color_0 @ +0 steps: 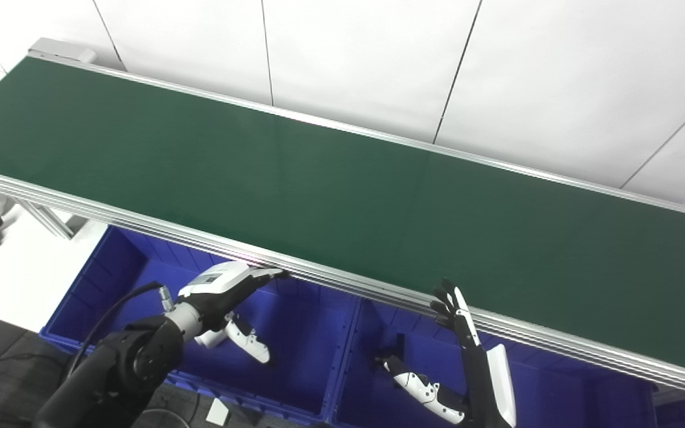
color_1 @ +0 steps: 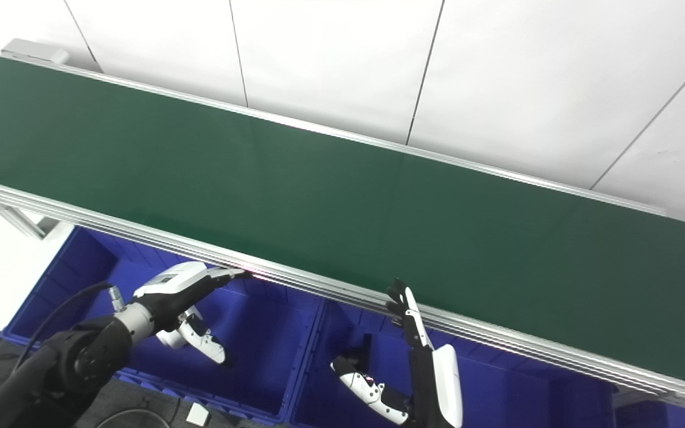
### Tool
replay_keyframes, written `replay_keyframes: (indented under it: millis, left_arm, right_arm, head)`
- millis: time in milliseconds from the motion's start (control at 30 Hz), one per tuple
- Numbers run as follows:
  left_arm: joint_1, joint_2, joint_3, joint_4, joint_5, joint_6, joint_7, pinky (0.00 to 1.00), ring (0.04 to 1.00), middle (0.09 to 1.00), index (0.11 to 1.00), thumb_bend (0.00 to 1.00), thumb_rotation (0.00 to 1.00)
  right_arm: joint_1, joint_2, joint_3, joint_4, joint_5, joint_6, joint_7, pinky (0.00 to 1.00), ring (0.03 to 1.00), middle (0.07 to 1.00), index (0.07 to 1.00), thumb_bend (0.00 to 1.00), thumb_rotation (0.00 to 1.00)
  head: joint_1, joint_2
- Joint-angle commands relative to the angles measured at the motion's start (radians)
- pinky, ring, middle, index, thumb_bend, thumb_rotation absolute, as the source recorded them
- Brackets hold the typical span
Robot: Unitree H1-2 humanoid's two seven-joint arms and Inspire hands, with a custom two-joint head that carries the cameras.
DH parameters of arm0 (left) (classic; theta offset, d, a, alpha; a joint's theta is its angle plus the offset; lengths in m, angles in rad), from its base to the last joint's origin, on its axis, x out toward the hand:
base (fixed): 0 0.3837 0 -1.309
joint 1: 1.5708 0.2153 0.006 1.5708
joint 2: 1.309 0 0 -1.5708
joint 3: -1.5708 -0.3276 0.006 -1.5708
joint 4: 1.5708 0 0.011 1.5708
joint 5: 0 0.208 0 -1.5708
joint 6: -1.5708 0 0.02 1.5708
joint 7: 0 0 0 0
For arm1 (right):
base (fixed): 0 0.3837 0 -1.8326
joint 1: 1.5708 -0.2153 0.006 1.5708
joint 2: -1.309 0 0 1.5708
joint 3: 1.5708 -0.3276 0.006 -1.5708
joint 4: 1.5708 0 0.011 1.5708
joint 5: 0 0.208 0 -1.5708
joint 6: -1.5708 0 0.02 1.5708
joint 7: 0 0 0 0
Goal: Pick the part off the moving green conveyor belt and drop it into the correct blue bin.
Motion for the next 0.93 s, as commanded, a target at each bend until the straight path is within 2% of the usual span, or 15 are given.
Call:
replay_keyframes:
  millis: [0,33,67,100,133,167,200,233,333,400,467,700,900]
  left_arm:
    - [0.008,-0.033,0.032,-0.059,-0.188,-0.1,0.021,0.89,1.0,1.0,0.996,0.78,0.29]
    - [0.019,-0.05,0.036,-0.069,-0.243,-0.133,0.025,0.92,1.0,1.0,0.995,0.77,0.3]
    - [0.029,-0.067,0.037,-0.076,-0.286,-0.16,0.03,0.93,1.0,1.0,0.994,0.77,0.31]
    - [0.04,-0.081,0.035,-0.08,-0.318,-0.191,0.034,0.94,1.0,1.0,0.994,0.77,0.33]
    - [0.05,-0.095,0.032,-0.081,-0.353,-0.218,0.036,0.95,1.0,1.0,0.998,0.78,0.4]
    - [0.062,-0.106,0.03,-0.084,-0.389,-0.237,0.034,0.96,1.0,1.0,0.999,0.79,0.42]
    - [0.069,-0.112,0.029,-0.085,-0.412,-0.249,0.032,0.96,1.0,1.0,1.0,0.8,0.44]
    - [0.085,-0.122,0.026,-0.08,-0.464,-0.277,0.022,0.96,1.0,1.0,1.0,0.8,0.44]
    - [0.112,-0.133,0.019,-0.053,-0.552,-0.354,0.012,0.95,0.995,1.0,1.0,0.76,0.37]
    - [0.117,-0.137,0.025,-0.005,-0.6,-0.426,0.012,0.95,0.989,0.999,0.988,0.73,0.33]
    - [0.117,-0.136,0.031,0.028,-0.635,-0.47,0.011,0.96,0.982,0.993,0.971,0.71,0.31]
    - [0.111,-0.119,0.017,0.052,-0.674,-0.533,-0.015,0.94,0.971,0.988,0.96,0.72,0.29]
    - [0.114,-0.097,0.007,0.031,-0.675,-0.533,-0.028,0.94,0.969,0.988,0.965,0.74,0.31]
  right_arm:
    - [0.012,-0.001,0.0,-0.046,0.014,0.01,0.01,0.8,0.867,0.909,0.964,0.69,0.42]
    - [0.017,-0.002,0.0,-0.046,0.014,0.01,0.011,0.8,0.871,0.912,0.961,0.7,0.42]
    - [0.02,-0.004,0.001,-0.046,0.01,0.01,0.012,0.81,0.872,0.913,0.959,0.7,0.41]
    - [0.024,-0.004,0.001,-0.045,0.002,0.009,0.011,0.81,0.872,0.914,0.959,0.71,0.41]
    - [0.028,-0.004,0.001,-0.044,-0.001,0.011,0.012,0.8,0.871,0.913,0.957,0.72,0.41]
    - [0.034,-0.003,0.002,-0.045,-0.005,0.012,0.011,0.8,0.872,0.913,0.956,0.72,0.41]
    - [0.038,-0.002,0.003,-0.045,-0.007,0.012,0.01,0.8,0.872,0.913,0.954,0.72,0.41]
    - [0.045,0.002,0.003,-0.045,-0.011,0.014,0.008,0.8,0.872,0.913,0.954,0.72,0.41]
    - [0.06,0.007,0.004,-0.047,-0.019,0.026,0.009,0.8,0.875,0.915,0.956,0.73,0.41]
    - [0.079,0.013,0.005,-0.05,-0.021,0.026,0.0,0.8,0.872,0.91,0.958,0.74,0.41]
    - [0.1,0.016,0.005,-0.057,-0.032,0.021,-0.013,0.8,0.872,0.908,0.956,0.74,0.43]
    - [0.152,0.03,0.006,-0.078,-0.057,0.018,-0.04,0.8,0.875,0.915,0.952,0.74,0.44]
    - [0.187,0.04,0.013,-0.087,-0.081,0.016,-0.06,0.8,0.876,0.917,0.953,0.75,0.41]
  head:
    - [-0.036,-0.01]
    - [-0.078,-0.02]
    - [-0.078,-0.02]
    - [-0.109,-0.026]
    - [-0.124,-0.029]
    - [-0.17,-0.039]
    - [-0.17,-0.039]
    - [-0.209,-0.047]
    - [-0.23,-0.052]
    - [-0.27,-0.06]
    - [-0.297,-0.063]
    - [-0.361,-0.068]
    - [-0.395,-0.07]
